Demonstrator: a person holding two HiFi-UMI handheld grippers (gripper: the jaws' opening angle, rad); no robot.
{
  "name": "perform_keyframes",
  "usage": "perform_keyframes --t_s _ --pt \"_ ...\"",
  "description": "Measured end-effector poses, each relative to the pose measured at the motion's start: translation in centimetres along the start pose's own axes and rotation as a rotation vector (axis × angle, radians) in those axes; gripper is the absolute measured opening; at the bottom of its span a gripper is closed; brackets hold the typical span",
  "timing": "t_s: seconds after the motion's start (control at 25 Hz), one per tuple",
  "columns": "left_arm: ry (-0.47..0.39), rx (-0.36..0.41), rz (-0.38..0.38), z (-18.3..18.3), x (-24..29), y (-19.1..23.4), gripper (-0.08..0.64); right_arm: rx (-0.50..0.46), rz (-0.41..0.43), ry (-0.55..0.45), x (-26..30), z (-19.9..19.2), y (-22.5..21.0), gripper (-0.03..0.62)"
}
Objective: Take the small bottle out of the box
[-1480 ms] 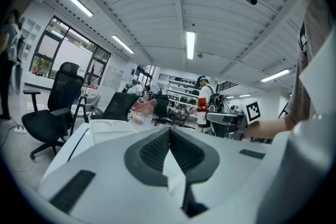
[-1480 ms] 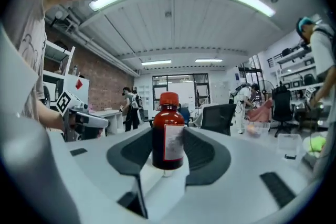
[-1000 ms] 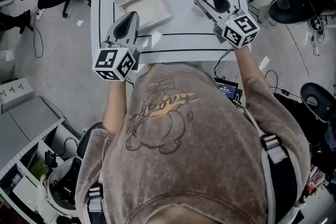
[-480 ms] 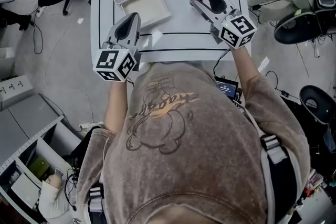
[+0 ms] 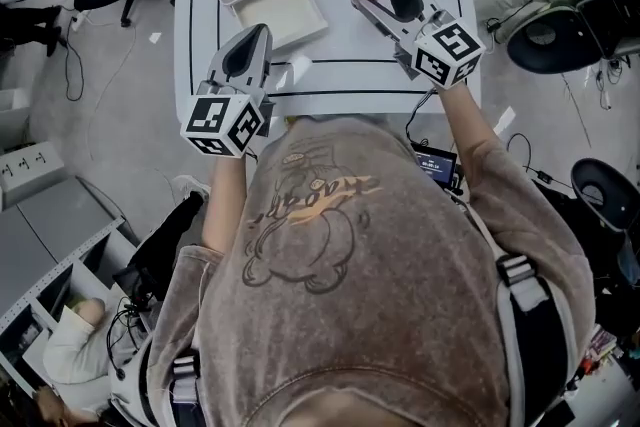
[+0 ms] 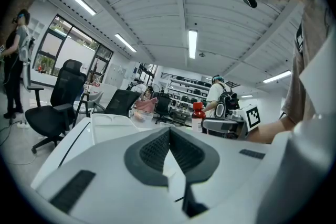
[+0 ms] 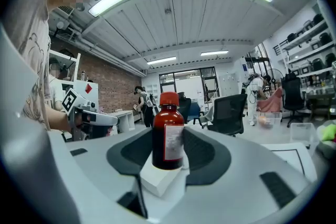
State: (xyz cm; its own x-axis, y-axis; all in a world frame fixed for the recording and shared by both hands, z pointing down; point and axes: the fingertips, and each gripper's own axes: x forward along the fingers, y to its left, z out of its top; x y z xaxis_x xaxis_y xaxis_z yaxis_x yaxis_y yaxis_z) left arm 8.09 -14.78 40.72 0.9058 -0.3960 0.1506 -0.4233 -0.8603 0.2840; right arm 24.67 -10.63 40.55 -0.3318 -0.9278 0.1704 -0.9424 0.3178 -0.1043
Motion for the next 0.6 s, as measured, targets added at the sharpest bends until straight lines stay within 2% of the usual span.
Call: perform_keyframes --t_s 0.6 --pt "0.001 -0.01 -0.009 0.1 0.3 -0.1 0.008 0.014 0.069 0.025 1.7 -0.4 2.1 0.186"
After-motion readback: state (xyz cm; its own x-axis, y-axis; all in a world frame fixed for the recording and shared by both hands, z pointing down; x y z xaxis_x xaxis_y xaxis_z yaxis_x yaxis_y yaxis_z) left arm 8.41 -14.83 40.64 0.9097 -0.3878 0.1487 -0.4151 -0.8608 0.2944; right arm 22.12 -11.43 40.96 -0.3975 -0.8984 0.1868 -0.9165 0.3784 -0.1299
